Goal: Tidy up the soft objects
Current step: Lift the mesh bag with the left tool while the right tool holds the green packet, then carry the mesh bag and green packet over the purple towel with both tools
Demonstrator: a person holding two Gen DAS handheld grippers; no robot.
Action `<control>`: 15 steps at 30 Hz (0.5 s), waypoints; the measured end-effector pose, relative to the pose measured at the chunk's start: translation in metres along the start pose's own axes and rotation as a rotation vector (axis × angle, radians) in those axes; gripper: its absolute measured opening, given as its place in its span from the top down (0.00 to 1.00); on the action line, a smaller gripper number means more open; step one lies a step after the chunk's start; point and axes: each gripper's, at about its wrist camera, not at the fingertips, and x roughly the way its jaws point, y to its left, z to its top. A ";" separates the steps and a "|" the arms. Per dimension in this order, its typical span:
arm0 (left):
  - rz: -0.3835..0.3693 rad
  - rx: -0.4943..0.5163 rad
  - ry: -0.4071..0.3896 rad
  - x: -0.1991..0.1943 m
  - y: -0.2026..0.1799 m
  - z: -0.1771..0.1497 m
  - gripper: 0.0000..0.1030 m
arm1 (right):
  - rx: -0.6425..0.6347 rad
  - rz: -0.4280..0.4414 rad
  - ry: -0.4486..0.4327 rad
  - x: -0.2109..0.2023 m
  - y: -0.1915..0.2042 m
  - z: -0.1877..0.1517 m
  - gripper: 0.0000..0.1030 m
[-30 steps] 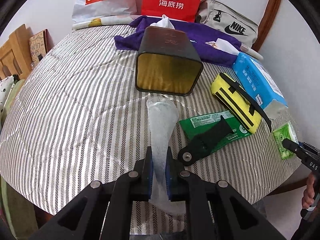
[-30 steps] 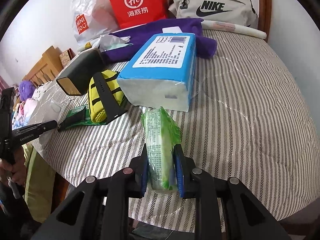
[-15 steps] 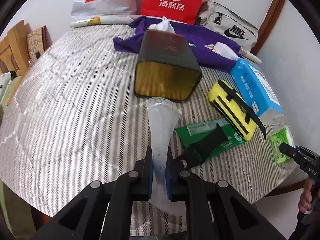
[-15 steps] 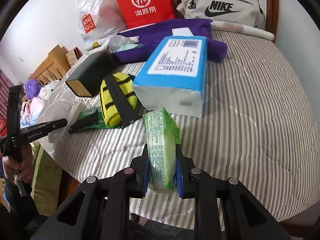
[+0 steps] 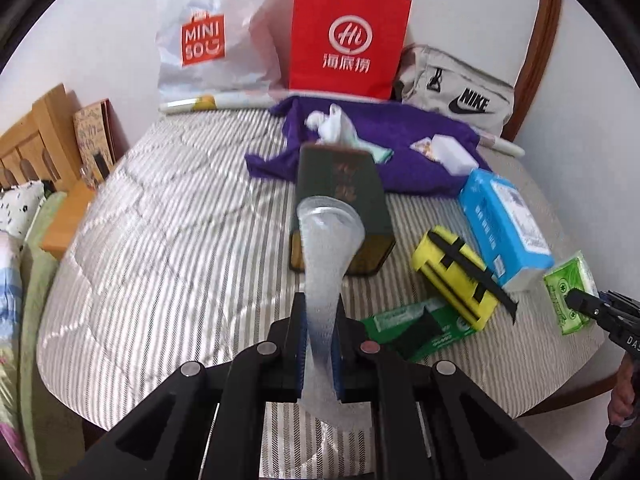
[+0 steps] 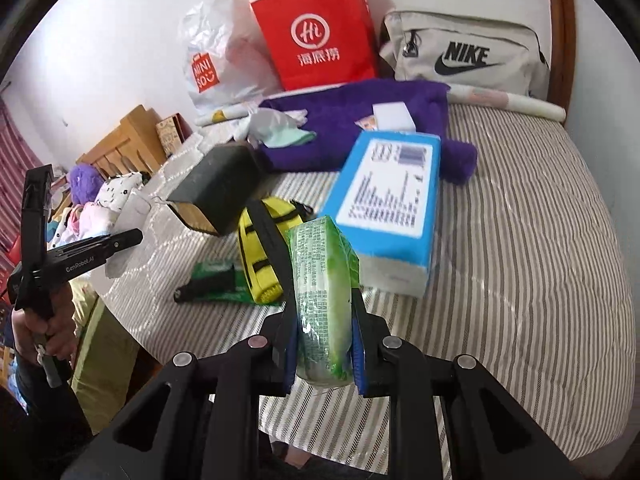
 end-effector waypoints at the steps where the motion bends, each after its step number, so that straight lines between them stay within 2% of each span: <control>1: 0.000 0.004 -0.011 -0.003 -0.001 0.002 0.90 | -0.002 0.004 -0.006 -0.002 0.001 0.002 0.79; 9: 0.023 0.036 -0.104 -0.023 -0.010 0.032 0.90 | -0.026 0.015 -0.044 -0.008 0.002 0.026 0.79; 15: 0.036 0.058 -0.135 -0.030 -0.018 0.052 0.90 | -0.029 0.026 -0.084 -0.011 0.000 0.046 0.79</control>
